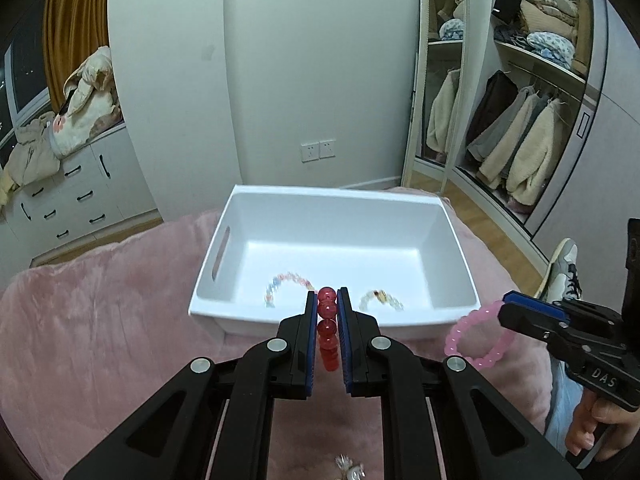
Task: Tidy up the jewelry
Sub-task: 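Lower both bracelets into the white box and open both grippers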
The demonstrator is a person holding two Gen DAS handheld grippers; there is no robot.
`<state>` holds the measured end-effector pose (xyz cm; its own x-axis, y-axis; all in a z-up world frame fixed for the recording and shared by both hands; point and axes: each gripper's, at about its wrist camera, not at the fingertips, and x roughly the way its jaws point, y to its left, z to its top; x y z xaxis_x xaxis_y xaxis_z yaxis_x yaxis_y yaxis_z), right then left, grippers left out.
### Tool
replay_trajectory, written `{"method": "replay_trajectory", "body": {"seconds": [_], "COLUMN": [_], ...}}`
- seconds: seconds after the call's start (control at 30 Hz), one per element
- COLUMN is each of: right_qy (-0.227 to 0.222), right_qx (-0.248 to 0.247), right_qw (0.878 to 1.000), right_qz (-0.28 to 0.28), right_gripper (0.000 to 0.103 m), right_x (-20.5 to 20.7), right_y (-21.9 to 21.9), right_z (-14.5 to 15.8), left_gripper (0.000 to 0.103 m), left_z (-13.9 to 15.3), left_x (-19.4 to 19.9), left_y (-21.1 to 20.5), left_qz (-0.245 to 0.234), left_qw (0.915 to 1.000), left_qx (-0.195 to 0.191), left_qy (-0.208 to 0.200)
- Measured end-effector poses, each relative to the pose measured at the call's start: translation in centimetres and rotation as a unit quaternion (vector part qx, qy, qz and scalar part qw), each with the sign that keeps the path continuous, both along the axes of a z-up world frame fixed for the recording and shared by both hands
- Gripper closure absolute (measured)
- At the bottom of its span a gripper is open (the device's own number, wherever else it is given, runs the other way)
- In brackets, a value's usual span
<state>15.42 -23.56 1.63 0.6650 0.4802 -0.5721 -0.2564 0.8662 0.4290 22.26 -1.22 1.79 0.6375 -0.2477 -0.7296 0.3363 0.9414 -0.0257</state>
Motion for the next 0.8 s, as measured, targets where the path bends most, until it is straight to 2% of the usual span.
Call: {"method": "replay_trajectory", "body": {"seconds": [0.27,0.53,0.8], "right_qy": [-0.026,-0.008,0.017], "right_qx": [-0.014,-0.02,-0.038], "right_qw": [1.0,1.0,0.999], "right_qz": [-0.012,-0.005,-0.002], "right_gripper": [0.091,0.091,0.091], "right_x": [2.8,6.0,8.2], "right_y": [-0.2,0.0,0.1], "right_z": [1.5,-0.4,-2.8], "left_gripper": [0.088,0.088,0.088], "left_z": [0.2,-2.3,-5.3], "left_x": [3.9,8.0,10.9], "left_y": [-0.3,-1.4,-1.9], "left_qz": [0.01,0.026,0.045], "left_qw": [0.9999,0.999,0.9973], "left_qx": [-0.003,0.035,0.049], "left_qy": [-0.002,0.009,0.03]}}
